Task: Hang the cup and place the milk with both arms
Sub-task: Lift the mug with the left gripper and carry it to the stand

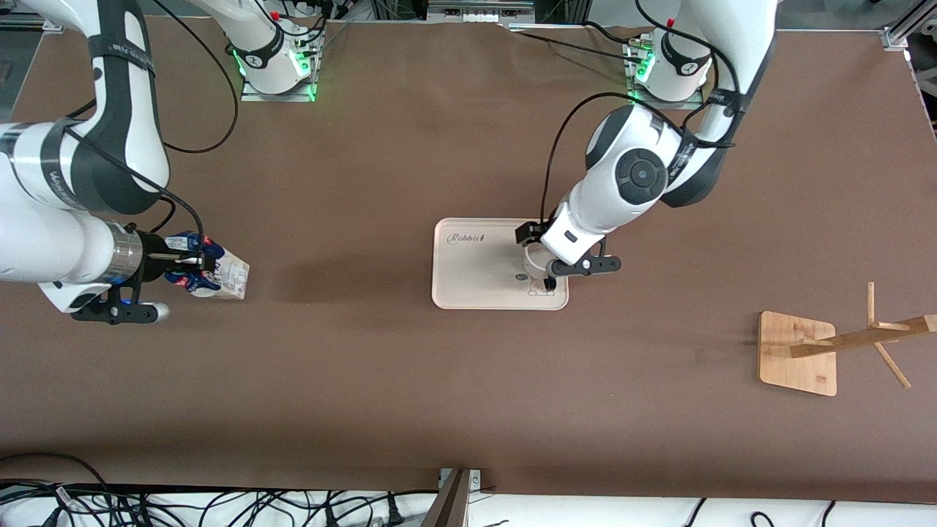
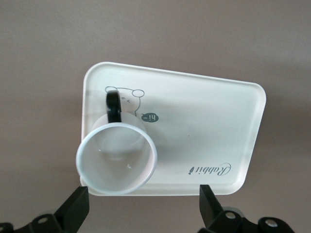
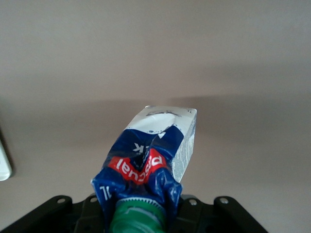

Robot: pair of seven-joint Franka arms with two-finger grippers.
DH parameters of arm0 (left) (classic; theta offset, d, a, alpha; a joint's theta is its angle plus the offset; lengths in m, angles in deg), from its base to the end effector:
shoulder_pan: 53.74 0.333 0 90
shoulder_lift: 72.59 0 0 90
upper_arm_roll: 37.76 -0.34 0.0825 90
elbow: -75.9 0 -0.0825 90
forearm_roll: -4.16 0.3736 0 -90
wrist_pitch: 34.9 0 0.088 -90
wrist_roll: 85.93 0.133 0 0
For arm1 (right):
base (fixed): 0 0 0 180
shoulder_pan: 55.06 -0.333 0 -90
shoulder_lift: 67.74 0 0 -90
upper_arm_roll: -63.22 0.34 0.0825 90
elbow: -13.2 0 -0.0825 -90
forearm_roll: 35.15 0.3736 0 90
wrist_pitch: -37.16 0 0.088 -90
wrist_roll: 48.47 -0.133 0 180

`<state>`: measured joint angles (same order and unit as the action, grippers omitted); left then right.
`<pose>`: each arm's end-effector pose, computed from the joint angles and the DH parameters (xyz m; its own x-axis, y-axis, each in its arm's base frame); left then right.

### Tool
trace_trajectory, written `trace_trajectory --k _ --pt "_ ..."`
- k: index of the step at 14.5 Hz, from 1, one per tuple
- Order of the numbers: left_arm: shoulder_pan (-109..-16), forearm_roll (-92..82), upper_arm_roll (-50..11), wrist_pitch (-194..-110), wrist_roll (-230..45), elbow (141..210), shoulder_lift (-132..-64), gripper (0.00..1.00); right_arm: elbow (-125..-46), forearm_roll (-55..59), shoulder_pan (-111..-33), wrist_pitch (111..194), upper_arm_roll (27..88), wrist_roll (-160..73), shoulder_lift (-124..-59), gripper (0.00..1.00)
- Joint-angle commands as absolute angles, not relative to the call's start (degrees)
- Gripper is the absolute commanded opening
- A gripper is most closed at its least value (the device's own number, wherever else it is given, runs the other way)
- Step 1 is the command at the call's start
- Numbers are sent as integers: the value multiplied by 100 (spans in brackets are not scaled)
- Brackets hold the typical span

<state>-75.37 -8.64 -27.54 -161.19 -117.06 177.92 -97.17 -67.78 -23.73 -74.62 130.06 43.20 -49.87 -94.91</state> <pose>0.5541 -0.3472 0.3238 0.9819 0.1193 -0.1472 0.1481 -0.9679 0.2033 0.6566 0.0582 0.4220 0.9707 -0.0447 -0.2362 -0.0528 -0.9982 -0.0283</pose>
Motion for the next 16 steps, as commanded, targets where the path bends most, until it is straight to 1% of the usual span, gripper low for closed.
trace_trajectory --k 1,3,4,9,12,13,14,15,16 --pt "-7799 -718 -2774 -16593 -11757 18022 -9842 100 -7914 -2346 -7448 13628 4335 -4699 -8912 26" --pt "-7914 -726 -2774 -16822 -11757 18040 -10000 100 -8652 -2372 -7448 14278 4335 -4313 -8595 26" --pt "-7958 -727 -2774 -16928 -11757 18040 -10080 100 -8856 -2372 -7448 14490 4327 -4207 -8524 26" --pt "-8037 -447 -2774 -17298 -11749 18119 -10318 100 -9094 -2354 -7448 14684 4248 -4030 -8418 26" --pt "-8037 -234 -2800 -17298 -11714 18128 -10353 100 -9629 -2346 -7448 15158 4248 -4030 -8234 26" --pt "-8037 -226 -2809 -17298 -11670 18128 -10379 82 -9831 -2354 -7448 15351 4248 -4030 -8164 26" --pt "-8037 -226 -2827 -17298 -11591 18120 -10388 51 -9955 -2346 -7448 15449 4248 -4030 -8093 26" --pt "-8037 -226 -2835 -17280 -11329 18119 -10388 17 -10061 -2346 -7448 15519 4248 -4030 -8049 26" --pt "-8037 -226 -2862 -17280 -10987 18128 -10388 0 -10140 -2346 -7448 15564 4256 -4030 -7979 26"
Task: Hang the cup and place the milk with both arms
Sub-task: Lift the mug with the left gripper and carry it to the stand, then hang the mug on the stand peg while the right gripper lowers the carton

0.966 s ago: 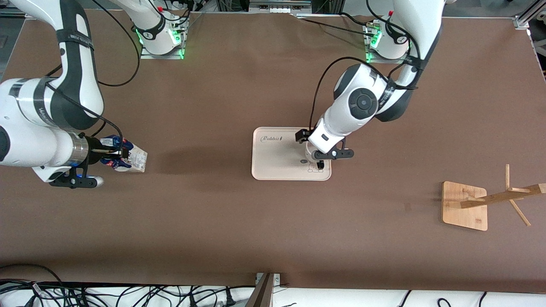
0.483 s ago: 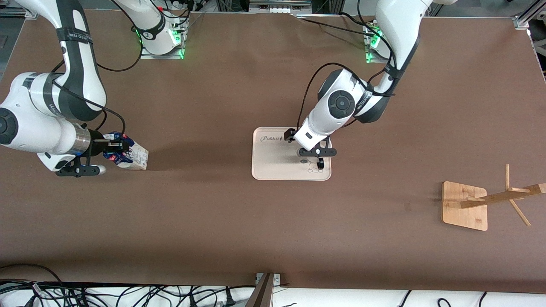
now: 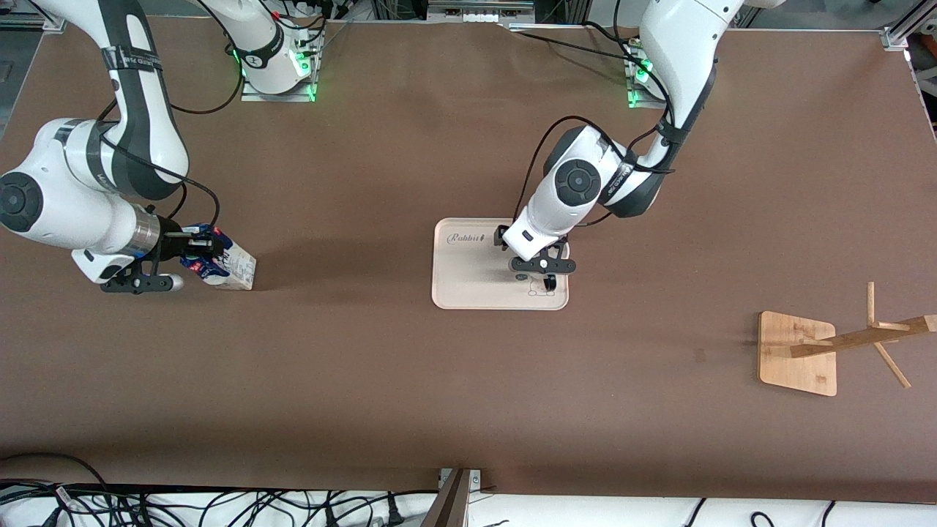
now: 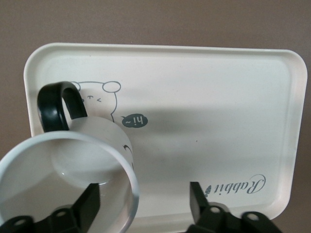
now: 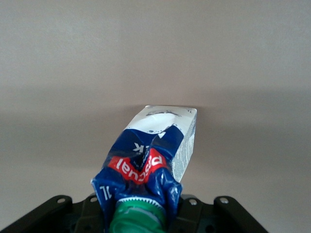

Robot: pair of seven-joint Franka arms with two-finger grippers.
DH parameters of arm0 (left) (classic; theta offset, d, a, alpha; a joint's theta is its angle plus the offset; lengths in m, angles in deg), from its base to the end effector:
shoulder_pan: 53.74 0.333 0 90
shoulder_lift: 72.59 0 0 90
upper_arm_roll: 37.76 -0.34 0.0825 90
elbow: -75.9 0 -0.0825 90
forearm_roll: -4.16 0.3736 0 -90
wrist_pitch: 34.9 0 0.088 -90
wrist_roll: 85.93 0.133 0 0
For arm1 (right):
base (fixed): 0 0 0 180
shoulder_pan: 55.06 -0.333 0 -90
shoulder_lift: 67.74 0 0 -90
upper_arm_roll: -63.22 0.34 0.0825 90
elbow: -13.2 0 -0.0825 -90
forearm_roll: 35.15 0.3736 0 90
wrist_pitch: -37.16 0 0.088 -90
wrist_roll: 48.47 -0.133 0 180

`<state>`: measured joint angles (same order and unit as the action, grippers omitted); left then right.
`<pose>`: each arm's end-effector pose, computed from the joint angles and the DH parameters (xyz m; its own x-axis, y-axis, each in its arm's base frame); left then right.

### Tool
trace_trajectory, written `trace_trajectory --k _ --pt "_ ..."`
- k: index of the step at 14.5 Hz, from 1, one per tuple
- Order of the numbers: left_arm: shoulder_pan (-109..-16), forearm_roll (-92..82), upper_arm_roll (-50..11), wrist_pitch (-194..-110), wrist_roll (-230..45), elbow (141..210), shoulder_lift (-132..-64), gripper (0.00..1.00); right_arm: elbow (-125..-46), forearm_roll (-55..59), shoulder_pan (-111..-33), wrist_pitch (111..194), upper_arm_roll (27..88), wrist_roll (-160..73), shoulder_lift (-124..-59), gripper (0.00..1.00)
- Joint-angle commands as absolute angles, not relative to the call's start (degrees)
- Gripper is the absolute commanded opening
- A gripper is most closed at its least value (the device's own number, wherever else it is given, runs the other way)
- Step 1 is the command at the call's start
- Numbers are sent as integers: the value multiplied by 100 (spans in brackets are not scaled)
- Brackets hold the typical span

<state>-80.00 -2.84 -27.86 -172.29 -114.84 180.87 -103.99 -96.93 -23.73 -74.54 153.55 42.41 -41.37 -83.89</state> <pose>0.5328 -0.3832 0.2405 0.9972 -0.0172 -0.0728 -0.0055 -0.9875 0.1577 0.5886 0.0113 0.3459 0.9897 0.0098 -0.1431 -0.0020 -0.9966 -0.0823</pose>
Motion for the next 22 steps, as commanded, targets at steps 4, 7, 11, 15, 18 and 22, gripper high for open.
trace_trajectory --k 4,7,11,15,18,22 --pt "-8029 -234 -2985 -17245 -10703 18119 -10335 0 -10255 -2319 -7448 15670 4239 -4047 -7935 26" --pt "-7976 -234 -3037 -17201 -10747 18128 -10160 0 -10255 -2240 -7440 15643 4239 -4109 -7969 26" --pt "-7319 -234 -3082 -16763 -10817 18119 -9415 0 -10264 -2231 -7439 15661 4239 -4109 -8014 26" --pt "-6326 -226 -3082 -16305 -10791 18102 -8562 0 -10282 -2056 -7370 15687 4239 -4039 -8136 27" --pt "-5587 -217 -3082 -16252 -10634 17962 -8332 0 -10282 -2038 -7360 15836 4239 -4021 -8268 27" --pt "-5191 -34 -3266 -16032 -9721 17847 -8208 0 -10273 -2029 -7325 15924 4239 -3732 -8391 32"
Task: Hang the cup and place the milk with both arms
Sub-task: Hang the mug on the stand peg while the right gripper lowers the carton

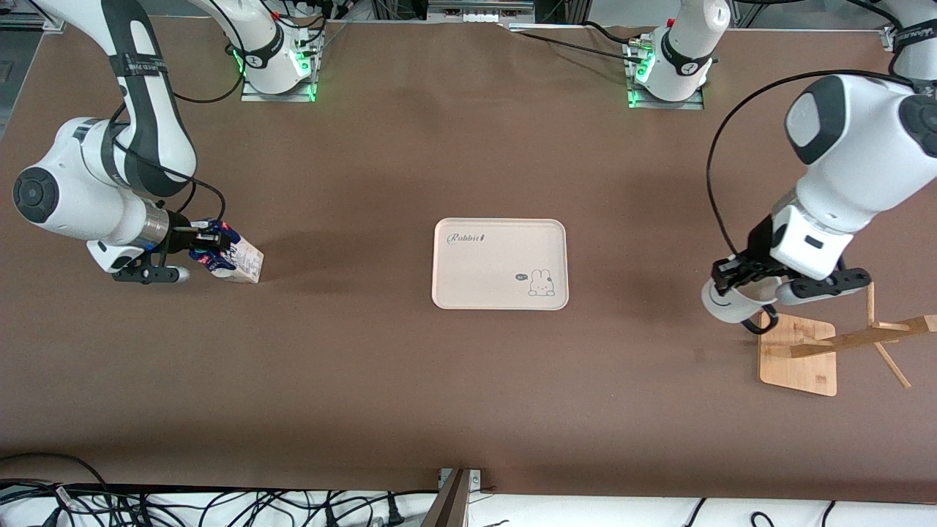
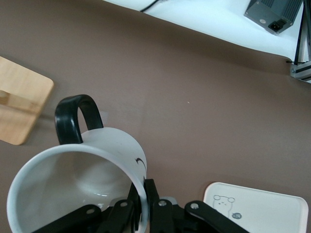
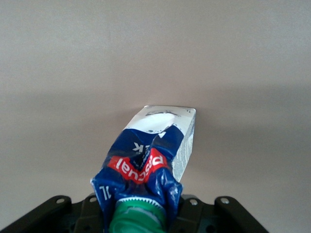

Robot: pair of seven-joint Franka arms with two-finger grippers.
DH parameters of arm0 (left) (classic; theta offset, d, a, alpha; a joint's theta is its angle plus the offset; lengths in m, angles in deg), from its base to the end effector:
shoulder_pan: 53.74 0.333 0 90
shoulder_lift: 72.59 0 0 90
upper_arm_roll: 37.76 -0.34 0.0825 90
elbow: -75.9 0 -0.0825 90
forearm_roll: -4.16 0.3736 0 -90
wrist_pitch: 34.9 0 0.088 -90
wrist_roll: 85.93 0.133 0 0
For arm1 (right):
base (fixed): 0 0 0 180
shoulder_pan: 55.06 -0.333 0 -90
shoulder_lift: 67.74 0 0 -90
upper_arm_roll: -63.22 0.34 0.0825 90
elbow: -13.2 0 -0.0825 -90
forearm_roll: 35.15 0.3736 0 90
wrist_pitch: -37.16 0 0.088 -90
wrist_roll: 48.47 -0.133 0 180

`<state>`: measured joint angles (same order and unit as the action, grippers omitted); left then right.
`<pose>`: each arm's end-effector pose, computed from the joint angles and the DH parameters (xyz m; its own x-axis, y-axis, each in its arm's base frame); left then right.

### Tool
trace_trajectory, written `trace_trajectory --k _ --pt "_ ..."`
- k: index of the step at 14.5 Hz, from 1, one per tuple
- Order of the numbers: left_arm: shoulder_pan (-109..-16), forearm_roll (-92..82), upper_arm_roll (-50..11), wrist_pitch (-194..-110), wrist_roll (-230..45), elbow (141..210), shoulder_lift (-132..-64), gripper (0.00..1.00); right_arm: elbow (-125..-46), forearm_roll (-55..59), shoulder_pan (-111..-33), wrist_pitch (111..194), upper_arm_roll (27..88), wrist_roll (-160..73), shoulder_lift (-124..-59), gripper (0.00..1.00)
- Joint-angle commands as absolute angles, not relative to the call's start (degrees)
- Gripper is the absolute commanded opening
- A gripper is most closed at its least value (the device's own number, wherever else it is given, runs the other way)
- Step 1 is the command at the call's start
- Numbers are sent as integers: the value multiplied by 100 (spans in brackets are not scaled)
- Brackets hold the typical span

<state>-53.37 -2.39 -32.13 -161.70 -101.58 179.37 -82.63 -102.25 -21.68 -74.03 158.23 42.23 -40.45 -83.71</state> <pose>0.6293 -0.0608 0.4718 0.9498 0.2524 0.1847 0.2202 -0.9591 0.1780 0.5721 0.0015 0.3152 0.9888 -0.0199 -0.1476 -0.0353 -0.9941 -0.1022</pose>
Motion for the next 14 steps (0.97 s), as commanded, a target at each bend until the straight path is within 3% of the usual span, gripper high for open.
trace_trajectory --k 1,2,6,14 --pt "-5103 46 -3284 -16024 -9449 17830 -8208 0 -10264 -2029 -7247 15924 4239 -3505 -8409 51" --pt "-5050 47 -3353 -16023 -9185 17803 -8208 0 -10221 -2029 -7177 15898 4239 -3355 -8427 97" --pt "-4953 56 -3556 -16015 -8480 17636 -8217 0 -9940 -2038 -7088 15671 4187 -3309 -8322 100" --pt "-4760 30 -3697 -15866 -8049 17645 -8217 0 -7429 -2073 -7062 12781 3808 -3318 -8321 100"
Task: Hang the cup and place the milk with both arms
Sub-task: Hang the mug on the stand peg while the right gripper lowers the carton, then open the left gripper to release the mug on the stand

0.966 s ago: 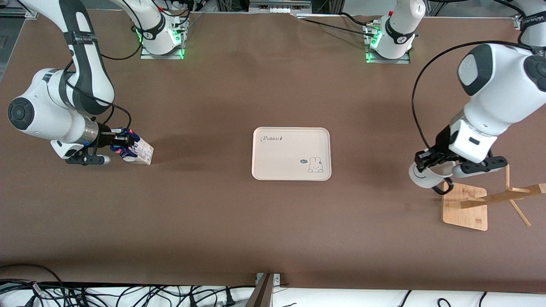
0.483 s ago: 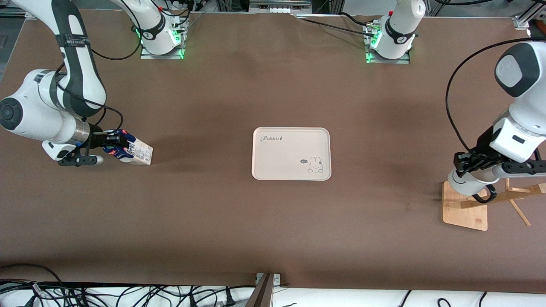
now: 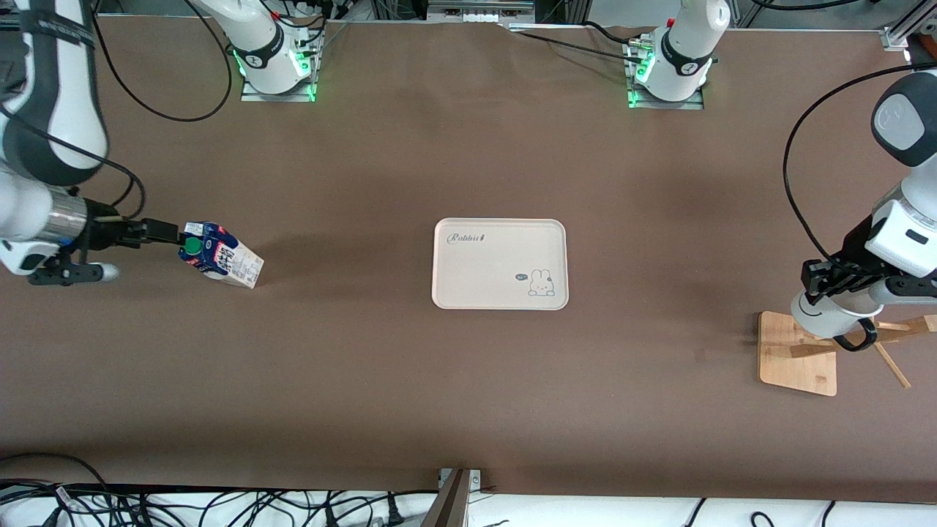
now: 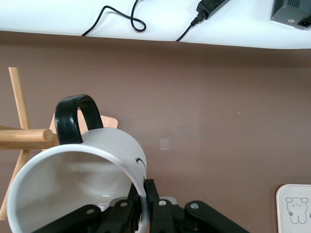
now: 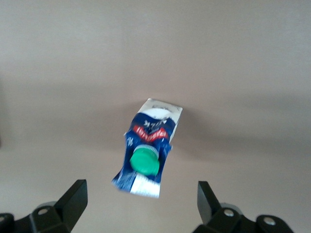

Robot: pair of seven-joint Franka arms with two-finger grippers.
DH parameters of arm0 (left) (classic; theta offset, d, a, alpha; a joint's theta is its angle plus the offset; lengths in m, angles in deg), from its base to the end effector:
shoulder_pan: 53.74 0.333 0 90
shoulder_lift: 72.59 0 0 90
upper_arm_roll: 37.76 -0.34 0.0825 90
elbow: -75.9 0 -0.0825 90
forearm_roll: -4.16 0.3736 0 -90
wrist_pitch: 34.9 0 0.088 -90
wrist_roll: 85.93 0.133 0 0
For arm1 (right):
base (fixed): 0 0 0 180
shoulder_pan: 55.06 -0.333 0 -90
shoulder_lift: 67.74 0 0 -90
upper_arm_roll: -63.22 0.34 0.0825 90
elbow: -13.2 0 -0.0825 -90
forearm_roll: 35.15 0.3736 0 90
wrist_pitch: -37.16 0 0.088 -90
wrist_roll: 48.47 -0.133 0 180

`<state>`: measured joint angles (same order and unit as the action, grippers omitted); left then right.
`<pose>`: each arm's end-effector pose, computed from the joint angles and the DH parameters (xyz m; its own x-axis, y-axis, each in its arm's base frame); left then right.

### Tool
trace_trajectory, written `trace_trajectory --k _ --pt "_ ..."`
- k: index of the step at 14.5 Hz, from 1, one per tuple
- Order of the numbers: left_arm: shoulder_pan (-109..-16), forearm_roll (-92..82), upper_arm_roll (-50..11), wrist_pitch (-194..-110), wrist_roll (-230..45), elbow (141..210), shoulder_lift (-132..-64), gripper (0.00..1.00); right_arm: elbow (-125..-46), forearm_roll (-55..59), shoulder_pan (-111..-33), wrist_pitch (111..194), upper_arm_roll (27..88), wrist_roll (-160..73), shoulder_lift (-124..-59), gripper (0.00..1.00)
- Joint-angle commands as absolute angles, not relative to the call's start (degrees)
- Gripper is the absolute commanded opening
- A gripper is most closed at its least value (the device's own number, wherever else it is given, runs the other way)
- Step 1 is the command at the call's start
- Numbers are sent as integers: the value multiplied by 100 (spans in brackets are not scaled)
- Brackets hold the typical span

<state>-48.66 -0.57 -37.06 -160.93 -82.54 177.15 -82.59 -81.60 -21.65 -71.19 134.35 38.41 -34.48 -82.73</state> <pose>0.6359 0.0445 0.4890 0.9642 0.0640 0.2574 0.0492 -0.9967 0.0639 0.6023 -0.0417 0.4556 0.9854 0.0549 -0.1609 0.0292 -0.9870 -0.1582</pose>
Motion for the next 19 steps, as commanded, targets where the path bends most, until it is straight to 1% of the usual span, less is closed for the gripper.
trace_trajectory --k 1,3,6,8,9,11,12,14,15,16,17,18,19 --pt "-4750 29 -3732 -15839 -7987 17645 -8217 0 -7112 -2091 -7062 12604 3808 -3309 -8321 100" --pt "-4750 3 -3837 -15839 -7777 17645 -8226 0 -6453 -2213 -7158 12462 3852 -3344 -8339 100" --pt "-4733 -15 -3907 -15839 -7618 17636 -8226 0 -6029 -3238 -7570 12794 3878 -3388 -8383 100" --pt "-4724 -15 -3934 -15839 -7487 17645 -8243 0 -6019 -3732 -7773 12980 3878 -3388 -8391 100" --pt "-4724 -15 -3969 -15848 -7408 17645 -8252 0 -6028 -3804 -7808 12928 3878 -3388 -8392 100" --pt "-4724 -15 -4004 -15874 -7363 17662 -8270 0 -6045 -3796 -7809 12718 3852 -3310 -8365 100" --pt "-4724 -15 -4004 -15874 -7354 17662 -8287 0 -6080 -3787 -7817 12464 3835 -3422 -8278 100" --pt "-4724 29 -4004 -15874 -7337 17671 -8296 0 -6045 -3752 -7616 12286 3782 -3362 -8163 100" --pt "-4724 38 -4004 -15874 -7258 17680 -8305 0 -6045 -3717 -7389 12190 3851 -3379 -8120 100" --pt "-4724 38 -4013 -15874 -7136 17689 -8314 4 -6063 -3691 -7265 12215 3974 -3493 -8163 100" --pt "-4724 47 -4005 -15883 -7091 17698 -8331 12 -6072 -3673 -7185 12233 4245 -3929 -8172 100" --pt "-4724 47 -4013 -15874 -7073 17706 -8340 39 -6089 -3673 -6941 12337 4700 -4699 -8163 100" --pt "-4724 38 -4013 -15883 -7073 17724 -8349 99 -6098 -3664 -6599 12373 5270 -5690 -8163 100"
